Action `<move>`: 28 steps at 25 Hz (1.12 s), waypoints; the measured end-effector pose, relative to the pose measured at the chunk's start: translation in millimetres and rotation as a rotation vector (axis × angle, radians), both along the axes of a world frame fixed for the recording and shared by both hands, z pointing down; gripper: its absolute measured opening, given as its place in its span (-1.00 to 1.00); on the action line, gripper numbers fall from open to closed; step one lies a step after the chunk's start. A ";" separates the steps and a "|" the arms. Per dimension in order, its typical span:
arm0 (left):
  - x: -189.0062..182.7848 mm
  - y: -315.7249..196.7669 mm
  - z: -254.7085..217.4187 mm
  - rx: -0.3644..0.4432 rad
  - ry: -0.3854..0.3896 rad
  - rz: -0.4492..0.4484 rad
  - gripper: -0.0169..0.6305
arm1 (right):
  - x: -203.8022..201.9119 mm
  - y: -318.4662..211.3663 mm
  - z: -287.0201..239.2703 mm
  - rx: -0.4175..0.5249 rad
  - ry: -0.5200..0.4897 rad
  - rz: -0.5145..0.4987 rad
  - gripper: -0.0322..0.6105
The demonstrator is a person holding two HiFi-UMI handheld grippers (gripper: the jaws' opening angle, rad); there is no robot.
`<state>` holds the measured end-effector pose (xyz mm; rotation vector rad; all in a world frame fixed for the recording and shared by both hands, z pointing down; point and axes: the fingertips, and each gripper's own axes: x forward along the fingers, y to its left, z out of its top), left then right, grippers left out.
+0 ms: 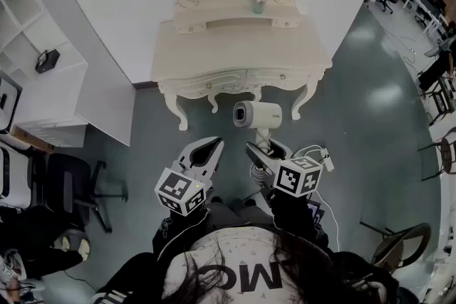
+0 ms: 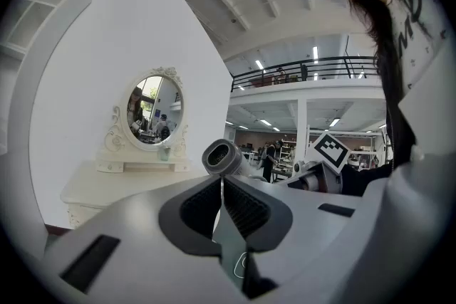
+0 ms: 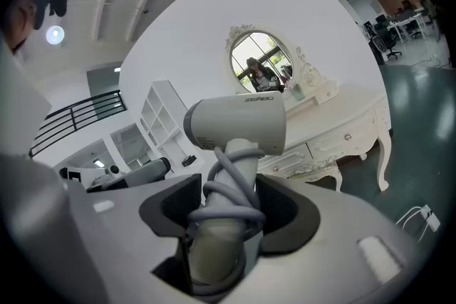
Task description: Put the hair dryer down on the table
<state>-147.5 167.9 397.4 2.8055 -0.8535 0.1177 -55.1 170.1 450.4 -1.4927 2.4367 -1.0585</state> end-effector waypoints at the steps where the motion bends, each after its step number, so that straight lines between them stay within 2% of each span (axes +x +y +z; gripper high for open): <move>1: 1.8 0.0 1.1 -0.001 0.000 -0.003 -0.97 | 1.5 -0.1 0.8 0.001 -0.001 -0.003 -0.13; 20: 51.2 20.6 9.9 -0.001 -0.016 -0.058 -0.97 | 50.8 13.8 10.3 -0.001 -0.007 -0.061 -0.13; 28: 61.4 18.4 11.8 -0.005 -0.036 -0.048 -0.97 | 61.3 11.6 19.5 -0.019 -0.027 -0.050 -0.13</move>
